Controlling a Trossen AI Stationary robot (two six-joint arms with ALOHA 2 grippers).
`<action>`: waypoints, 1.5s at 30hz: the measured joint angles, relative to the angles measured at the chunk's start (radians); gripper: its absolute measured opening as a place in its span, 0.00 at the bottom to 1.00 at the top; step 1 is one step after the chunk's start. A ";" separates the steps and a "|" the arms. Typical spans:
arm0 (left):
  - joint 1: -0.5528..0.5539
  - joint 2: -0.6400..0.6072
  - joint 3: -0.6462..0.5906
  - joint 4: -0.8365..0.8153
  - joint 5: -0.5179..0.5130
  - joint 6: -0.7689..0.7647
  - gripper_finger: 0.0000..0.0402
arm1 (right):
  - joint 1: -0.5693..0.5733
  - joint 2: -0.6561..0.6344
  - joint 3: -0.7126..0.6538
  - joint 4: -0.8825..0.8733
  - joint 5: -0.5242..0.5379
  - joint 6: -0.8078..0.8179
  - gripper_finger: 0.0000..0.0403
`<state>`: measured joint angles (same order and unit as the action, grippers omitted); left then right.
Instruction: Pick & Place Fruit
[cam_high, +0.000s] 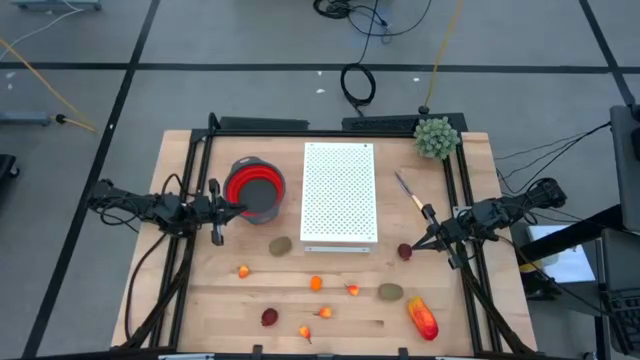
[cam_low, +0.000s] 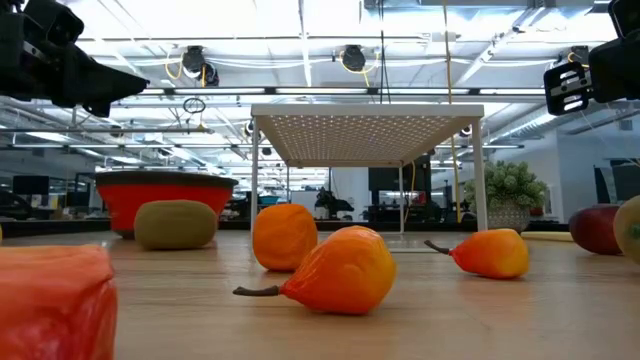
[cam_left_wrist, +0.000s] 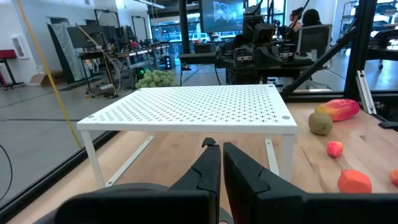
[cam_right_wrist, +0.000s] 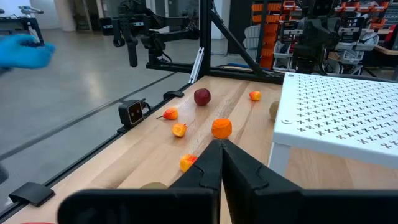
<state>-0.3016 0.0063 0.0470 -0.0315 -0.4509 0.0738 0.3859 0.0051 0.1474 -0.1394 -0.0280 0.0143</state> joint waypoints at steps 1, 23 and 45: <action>0.000 0.000 0.000 0.000 0.000 0.000 0.05 | 0.000 0.000 0.000 0.000 0.000 0.000 0.00; 0.000 0.000 0.000 0.000 0.000 0.000 0.05 | 0.000 0.000 0.000 0.000 0.000 0.000 0.00; 0.000 0.000 -0.002 0.438 0.065 0.114 0.05 | 0.000 0.000 0.000 0.000 0.000 -0.008 0.00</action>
<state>-0.3016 0.0067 0.0455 0.4066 -0.3854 0.1874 0.3859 0.0051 0.1473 -0.1390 -0.0280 0.0063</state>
